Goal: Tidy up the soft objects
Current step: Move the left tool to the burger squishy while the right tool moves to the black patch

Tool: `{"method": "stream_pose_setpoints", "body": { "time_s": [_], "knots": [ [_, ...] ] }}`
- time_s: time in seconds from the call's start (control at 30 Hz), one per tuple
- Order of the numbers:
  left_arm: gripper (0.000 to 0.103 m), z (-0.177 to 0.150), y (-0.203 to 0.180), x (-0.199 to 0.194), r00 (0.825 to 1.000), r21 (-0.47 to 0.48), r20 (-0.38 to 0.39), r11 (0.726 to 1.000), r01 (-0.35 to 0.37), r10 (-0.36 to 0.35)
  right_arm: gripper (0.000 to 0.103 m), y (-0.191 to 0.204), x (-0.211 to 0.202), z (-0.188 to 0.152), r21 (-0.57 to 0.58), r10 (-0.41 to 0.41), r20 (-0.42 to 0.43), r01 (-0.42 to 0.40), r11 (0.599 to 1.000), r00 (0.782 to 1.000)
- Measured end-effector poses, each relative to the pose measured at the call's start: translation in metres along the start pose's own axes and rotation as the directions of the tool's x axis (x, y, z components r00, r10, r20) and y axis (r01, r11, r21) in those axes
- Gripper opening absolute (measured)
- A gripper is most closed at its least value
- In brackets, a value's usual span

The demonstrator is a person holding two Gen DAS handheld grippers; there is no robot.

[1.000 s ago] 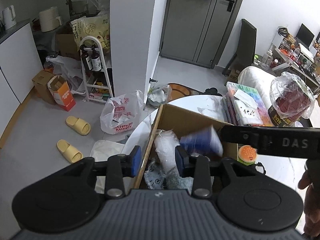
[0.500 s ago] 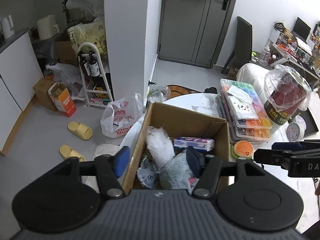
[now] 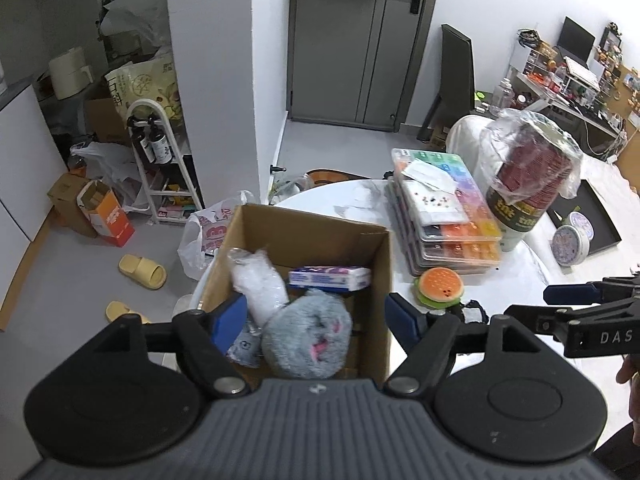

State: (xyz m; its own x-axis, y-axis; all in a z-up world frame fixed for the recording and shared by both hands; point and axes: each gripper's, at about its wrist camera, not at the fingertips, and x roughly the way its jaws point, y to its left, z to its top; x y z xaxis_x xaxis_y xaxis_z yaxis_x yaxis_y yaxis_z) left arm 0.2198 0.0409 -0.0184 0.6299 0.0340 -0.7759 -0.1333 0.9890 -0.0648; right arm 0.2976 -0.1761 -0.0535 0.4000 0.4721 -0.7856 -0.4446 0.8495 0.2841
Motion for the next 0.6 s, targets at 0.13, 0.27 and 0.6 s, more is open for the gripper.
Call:
{"method": "stream_pose_setpoints", "body": {
  "time_s": [0.13,0.27,0.6],
  "knots": [
    [0.075,-0.001,-0.012,-0.001,1.0,0.005,0.0,1.0,0.005,-0.005,0.082,-0.008,-0.001,-0.008,-0.006,-0.01,-0.008,0.01,1.0,1.0],
    [0.075,-0.002,-0.024,0.0,1.0,0.014,-0.001,1.0,0.011,-0.011,0.082,-0.018,-0.002,-0.015,-0.007,-0.017,-0.008,0.017,1.0,1.0],
    [0.075,-0.003,-0.055,0.004,1.0,0.045,-0.007,0.999,0.018,-0.018,0.082,-0.041,0.003,-0.034,0.014,-0.015,-0.007,0.015,1.0,1.0]
  ]
}}
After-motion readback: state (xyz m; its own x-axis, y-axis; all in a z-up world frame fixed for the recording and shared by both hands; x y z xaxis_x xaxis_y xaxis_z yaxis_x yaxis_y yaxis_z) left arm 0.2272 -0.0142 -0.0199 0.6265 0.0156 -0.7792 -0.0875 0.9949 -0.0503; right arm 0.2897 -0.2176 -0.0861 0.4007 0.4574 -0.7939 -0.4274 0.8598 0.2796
